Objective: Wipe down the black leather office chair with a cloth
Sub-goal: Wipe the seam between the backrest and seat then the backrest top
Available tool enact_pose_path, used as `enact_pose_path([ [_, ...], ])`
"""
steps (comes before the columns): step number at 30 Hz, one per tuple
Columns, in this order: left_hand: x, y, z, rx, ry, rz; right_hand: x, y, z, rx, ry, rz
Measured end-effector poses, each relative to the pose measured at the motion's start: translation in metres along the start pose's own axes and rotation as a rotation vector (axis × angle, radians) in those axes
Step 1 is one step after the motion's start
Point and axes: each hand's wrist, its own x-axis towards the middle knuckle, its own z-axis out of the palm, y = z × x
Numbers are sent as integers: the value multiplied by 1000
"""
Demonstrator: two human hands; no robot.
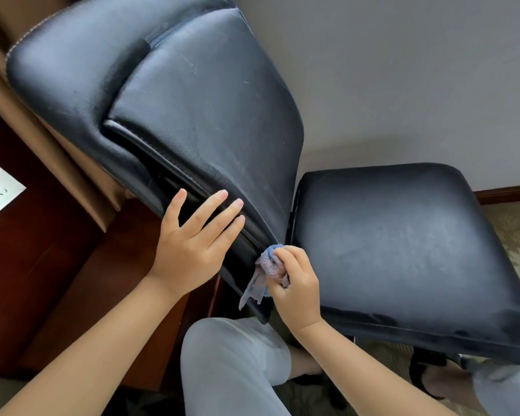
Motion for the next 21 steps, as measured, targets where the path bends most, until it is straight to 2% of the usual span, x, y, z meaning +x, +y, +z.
enact_pose_path([
  [6,-2,-3,7,-3,28,8,-29,15,10,134,-67,373],
  [12,-2,-5,11,-56,44,11,-27,15,15,229,-92,647],
  [16,-3,-8,11,-65,30,38,-25,23,24,290,-154,963],
  [18,-4,-9,10,-65,20,54,-25,24,31,323,-110,1084],
  [21,-5,-10,10,-64,3,70,-27,17,34,350,12,1097],
])
